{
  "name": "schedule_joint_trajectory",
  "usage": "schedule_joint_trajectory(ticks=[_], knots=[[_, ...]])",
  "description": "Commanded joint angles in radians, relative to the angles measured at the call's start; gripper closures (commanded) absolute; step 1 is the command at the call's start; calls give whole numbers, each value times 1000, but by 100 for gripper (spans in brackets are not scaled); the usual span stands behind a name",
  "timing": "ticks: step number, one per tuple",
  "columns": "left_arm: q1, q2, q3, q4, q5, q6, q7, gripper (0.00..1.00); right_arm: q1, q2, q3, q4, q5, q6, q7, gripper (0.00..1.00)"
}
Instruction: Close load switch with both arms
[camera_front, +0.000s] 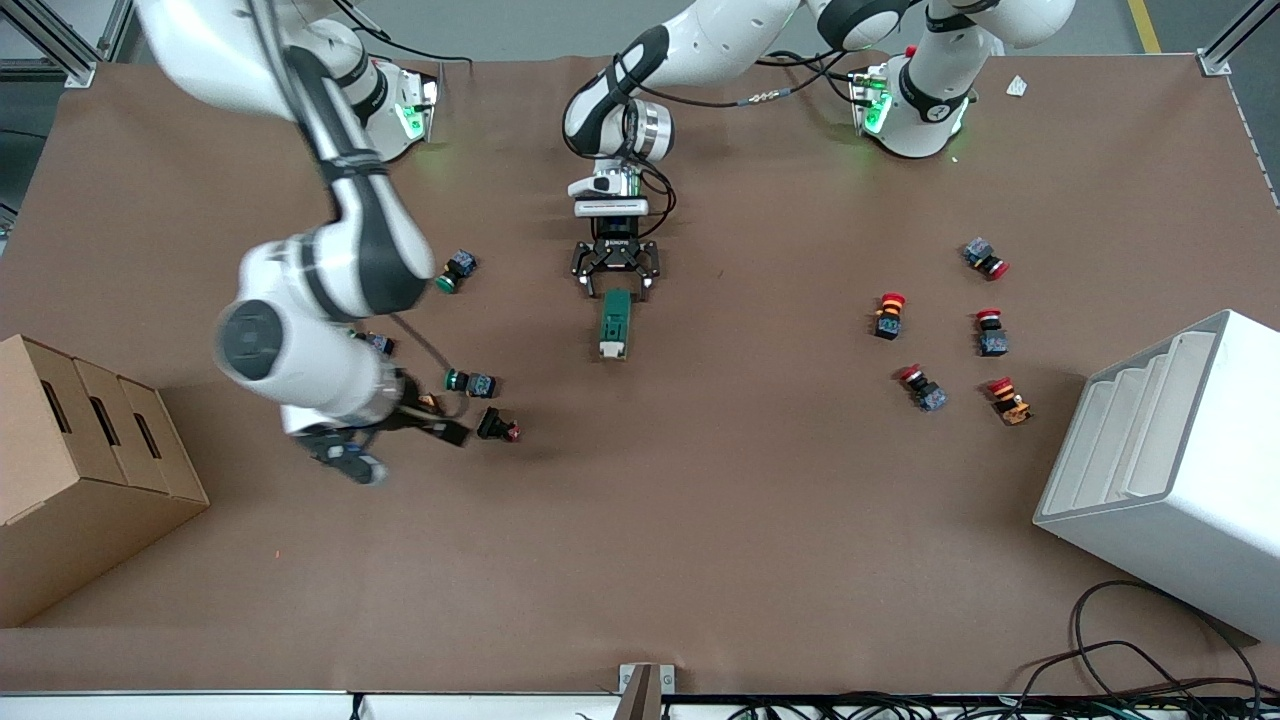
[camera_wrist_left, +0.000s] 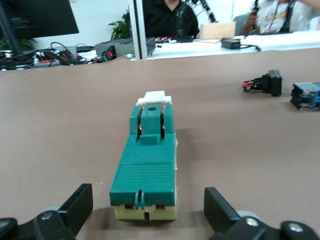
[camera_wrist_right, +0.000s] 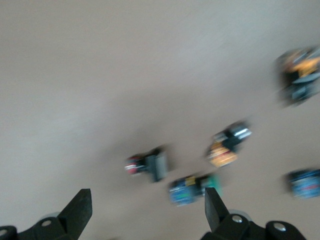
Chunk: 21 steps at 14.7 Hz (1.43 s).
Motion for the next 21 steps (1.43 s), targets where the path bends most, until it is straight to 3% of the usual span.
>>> schedule_joint_trajectory(ticks=[1, 5, 10, 14, 17, 21], knots=[[11, -58, -4, 0, -79, 23, 59, 1, -55, -79, -1, -37, -113, -62, -136, 0], [53, -155, -8, 48, -195, 72, 206, 0, -198, -146, -7, 12, -132, -155, -501, 0], [129, -230, -5, 117, -377, 78, 453, 0, -338, -153, -8, 144, -139, -329, -738, 0], [285, -354, -6, 134, -560, 124, 703, 0, -353, -171, -16, 181, -164, -333, -733, 0], [390, -373, 3, 259, -756, 126, 928, 0, -382, -173, -24, 233, -155, -373, -739, 0], [539, -381, -8, 347, -888, 126, 1047, 0, -392, -166, -21, 247, -161, -372, -736, 0]])
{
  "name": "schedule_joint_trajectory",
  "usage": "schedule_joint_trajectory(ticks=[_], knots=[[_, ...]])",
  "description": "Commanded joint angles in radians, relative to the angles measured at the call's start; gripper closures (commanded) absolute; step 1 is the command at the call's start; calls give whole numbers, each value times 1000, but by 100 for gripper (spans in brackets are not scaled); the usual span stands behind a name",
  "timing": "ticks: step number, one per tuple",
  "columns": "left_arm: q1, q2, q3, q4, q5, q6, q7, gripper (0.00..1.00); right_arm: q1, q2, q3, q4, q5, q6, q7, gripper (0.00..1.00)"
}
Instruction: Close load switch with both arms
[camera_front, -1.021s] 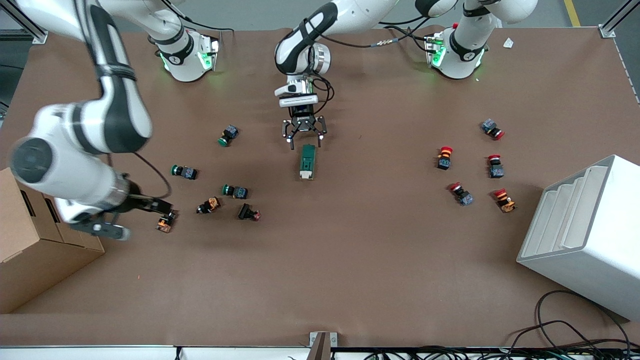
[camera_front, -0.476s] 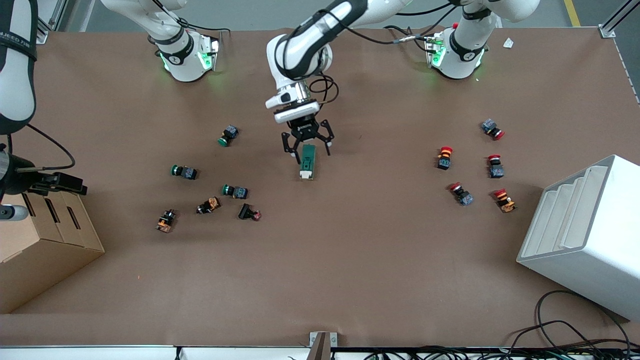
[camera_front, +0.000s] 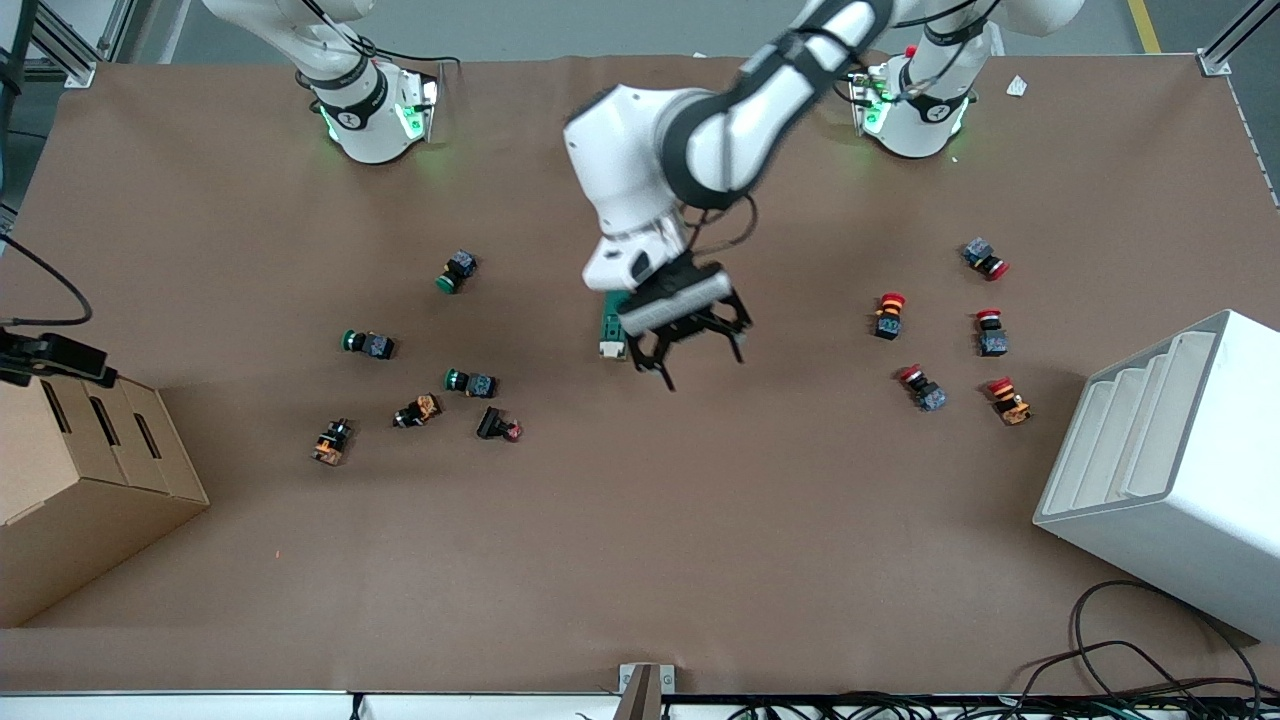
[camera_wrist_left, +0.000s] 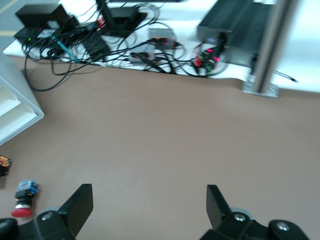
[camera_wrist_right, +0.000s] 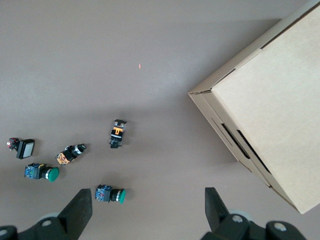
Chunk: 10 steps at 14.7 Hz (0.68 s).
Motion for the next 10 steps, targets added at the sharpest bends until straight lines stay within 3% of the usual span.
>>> schedule_joint_trajectory(ticks=[1, 6, 10], knots=[[65, 7, -10, 60, -95, 3, 74, 0, -11, -9, 14, -4, -18, -9, -1, 0], [174, -39, -13, 103, -267, -8, 318, 0, -10, -10, 14, -4, -4, -12, -2, 0], [246, -56, -3, 128, -399, -6, 482, 0, -21, -13, 14, -4, 0, -96, -4, 0]])
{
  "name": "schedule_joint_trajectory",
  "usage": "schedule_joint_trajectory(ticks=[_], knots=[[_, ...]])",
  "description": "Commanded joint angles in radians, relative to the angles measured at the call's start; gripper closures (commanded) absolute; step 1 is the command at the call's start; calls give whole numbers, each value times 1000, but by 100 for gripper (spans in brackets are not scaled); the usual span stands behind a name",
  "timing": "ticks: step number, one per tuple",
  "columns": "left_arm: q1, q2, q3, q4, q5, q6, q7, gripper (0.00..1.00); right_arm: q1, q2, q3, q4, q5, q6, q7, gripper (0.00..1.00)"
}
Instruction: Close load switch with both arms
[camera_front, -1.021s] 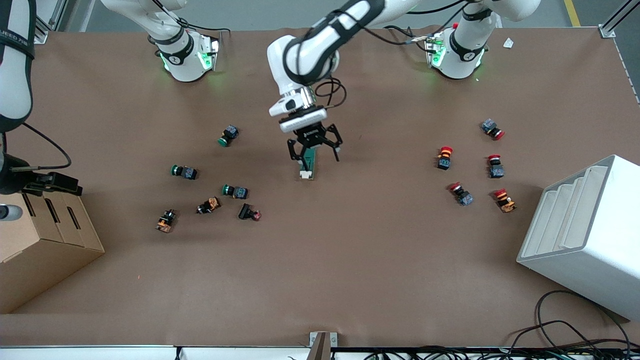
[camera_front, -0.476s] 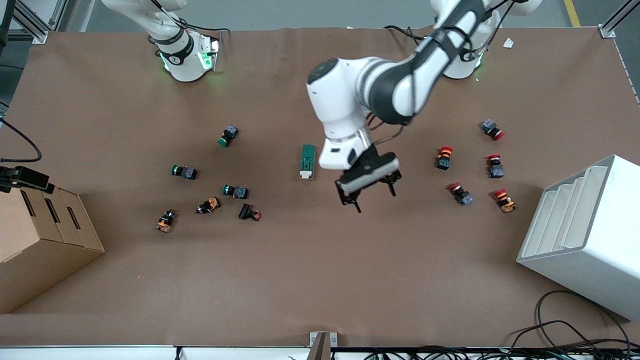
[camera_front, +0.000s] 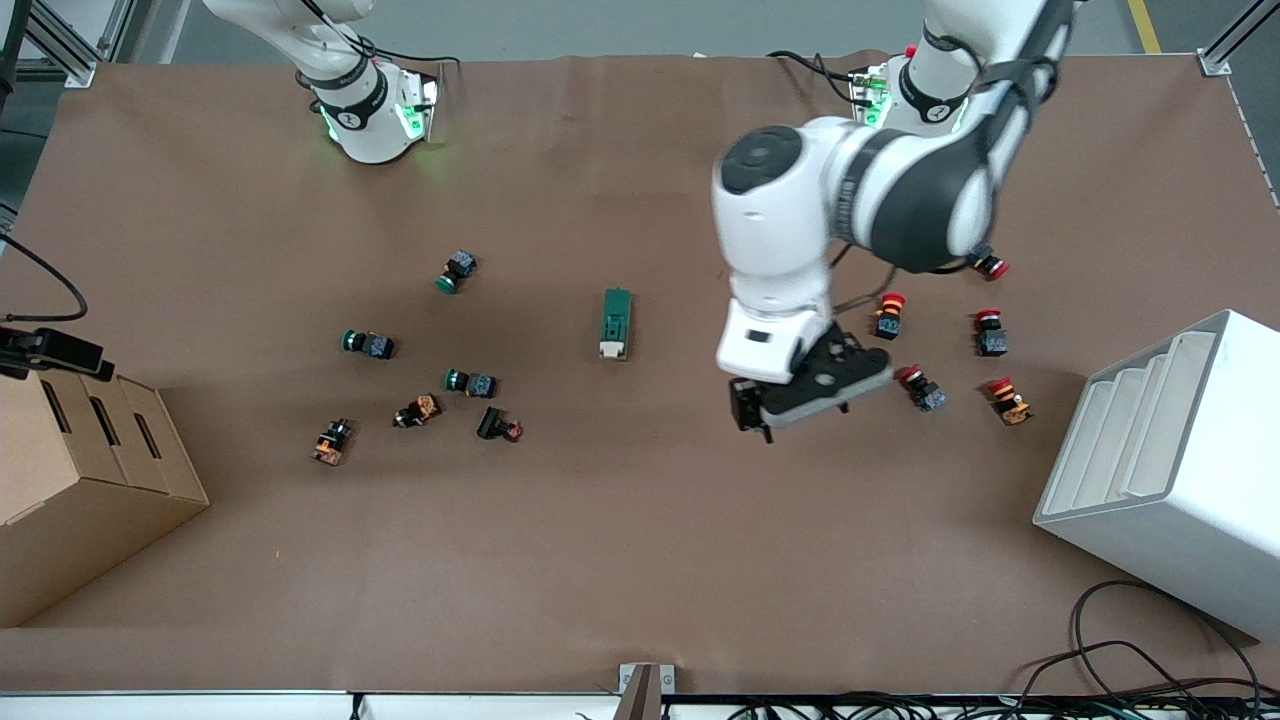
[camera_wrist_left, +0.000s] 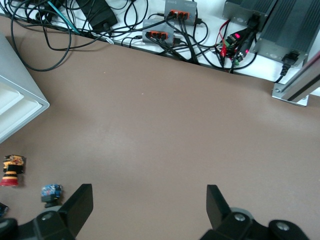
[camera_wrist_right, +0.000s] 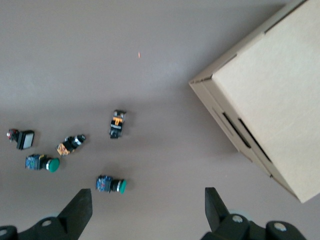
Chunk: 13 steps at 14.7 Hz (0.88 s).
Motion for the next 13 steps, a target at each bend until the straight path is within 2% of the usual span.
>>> schedule_joint_trajectory(ticks=[1, 5, 8, 13], knots=[[25, -30, 5, 3, -88, -13, 116, 0, -17, -18, 11, -4, 0, -37, -5, 0], [63, -119, 83, -6, -306, -13, 299, 0, -17, -92, 13, -21, 0, -92, -8, 0], [150, -214, 86, -67, -434, -32, 435, 0, -18, -184, 11, -114, -3, -98, -10, 0], [281, -349, 88, -121, -510, -159, 716, 0, -14, -273, 14, -180, -17, -112, -16, 0]])
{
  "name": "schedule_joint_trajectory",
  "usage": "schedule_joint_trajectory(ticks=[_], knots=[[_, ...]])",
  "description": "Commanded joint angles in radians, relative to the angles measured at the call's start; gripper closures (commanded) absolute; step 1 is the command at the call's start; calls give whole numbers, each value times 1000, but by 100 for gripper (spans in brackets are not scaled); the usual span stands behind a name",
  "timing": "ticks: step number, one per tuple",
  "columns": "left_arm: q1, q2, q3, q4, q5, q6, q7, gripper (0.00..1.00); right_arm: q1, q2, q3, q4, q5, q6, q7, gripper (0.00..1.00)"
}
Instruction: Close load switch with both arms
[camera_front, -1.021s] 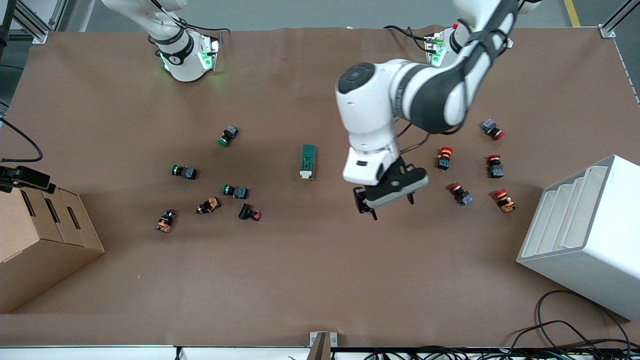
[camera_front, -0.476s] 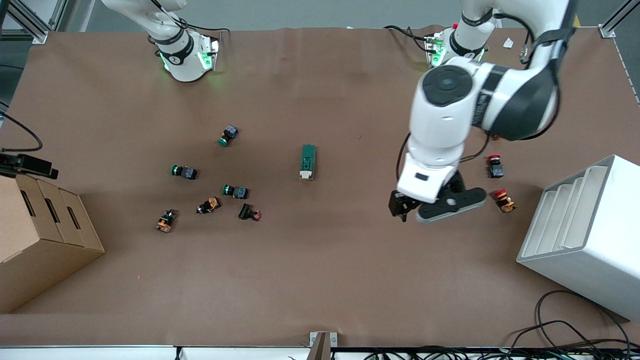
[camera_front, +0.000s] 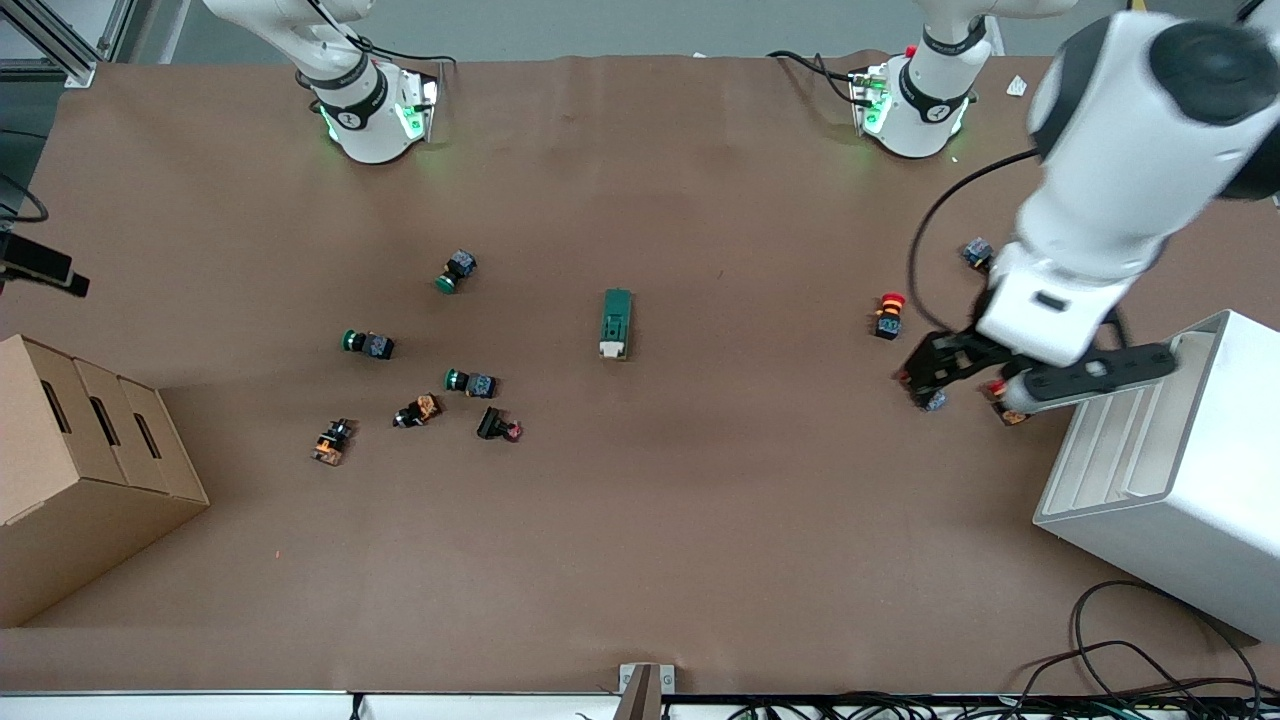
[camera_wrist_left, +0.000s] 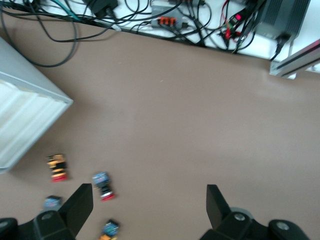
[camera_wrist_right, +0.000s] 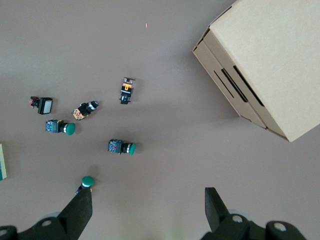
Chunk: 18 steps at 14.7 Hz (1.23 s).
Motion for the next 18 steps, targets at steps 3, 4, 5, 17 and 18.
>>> schedule_joint_trajectory(ticks=[3, 4, 5, 17, 18], knots=[[61, -169, 63, -134, -57, -68, 282, 0, -6, -96, 27, -98, -38, 15, -15, 0], [62, -182, 71, -142, -59, -95, 345, 0, -8, -104, 31, -99, -38, 13, -14, 0], [64, -197, 83, -149, -59, -129, 388, 0, -8, -117, 37, -112, -41, 11, -14, 0], [107, -410, 144, -350, -148, -215, 545, 0, -40, -214, 122, -146, -79, -21, -11, 0], [107, -410, 144, -350, -148, -215, 547, 0, -40, -211, 120, -141, -75, -19, -11, 0]])
